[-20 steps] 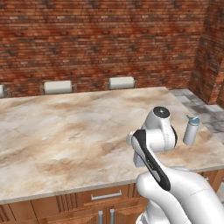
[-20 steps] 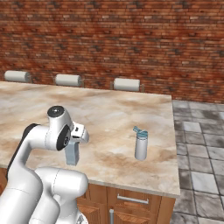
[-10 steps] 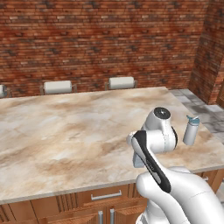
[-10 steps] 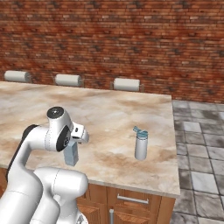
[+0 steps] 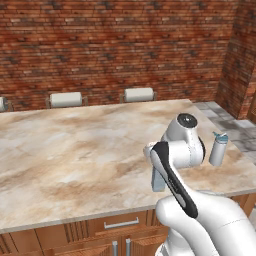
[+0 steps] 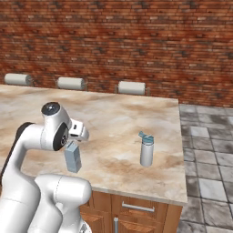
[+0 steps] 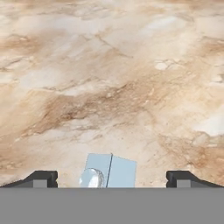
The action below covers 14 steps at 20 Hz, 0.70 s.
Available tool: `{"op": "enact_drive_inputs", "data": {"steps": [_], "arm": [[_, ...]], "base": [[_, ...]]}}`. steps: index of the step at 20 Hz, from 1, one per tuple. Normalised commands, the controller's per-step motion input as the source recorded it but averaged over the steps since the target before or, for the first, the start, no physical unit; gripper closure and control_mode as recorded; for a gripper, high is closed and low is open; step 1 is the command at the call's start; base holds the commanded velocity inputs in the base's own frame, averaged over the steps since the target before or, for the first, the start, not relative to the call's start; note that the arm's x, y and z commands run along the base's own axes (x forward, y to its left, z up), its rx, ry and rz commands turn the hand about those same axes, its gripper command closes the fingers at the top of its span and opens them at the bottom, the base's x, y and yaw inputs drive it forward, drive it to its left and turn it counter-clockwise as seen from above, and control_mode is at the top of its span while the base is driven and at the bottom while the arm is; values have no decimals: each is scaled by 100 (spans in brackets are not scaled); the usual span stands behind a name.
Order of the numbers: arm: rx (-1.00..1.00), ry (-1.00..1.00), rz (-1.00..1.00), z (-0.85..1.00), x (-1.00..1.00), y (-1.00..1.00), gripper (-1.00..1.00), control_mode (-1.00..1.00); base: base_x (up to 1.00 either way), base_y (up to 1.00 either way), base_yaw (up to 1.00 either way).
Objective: Move the drinks to the dining counter.
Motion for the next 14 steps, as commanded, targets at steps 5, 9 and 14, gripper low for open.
{"op": "enact_drive_inputs", "data": {"steps": [5, 9, 14], "arm": [[0, 0, 0, 99, -10, 3, -100, -100], [0, 8, -5, 82, -28, -11, -100, -100], [0, 7, -23, 51, -47, -45, -100, -100]], "base": [[0, 0, 0], [0, 0, 0], [0, 0, 0]]}}
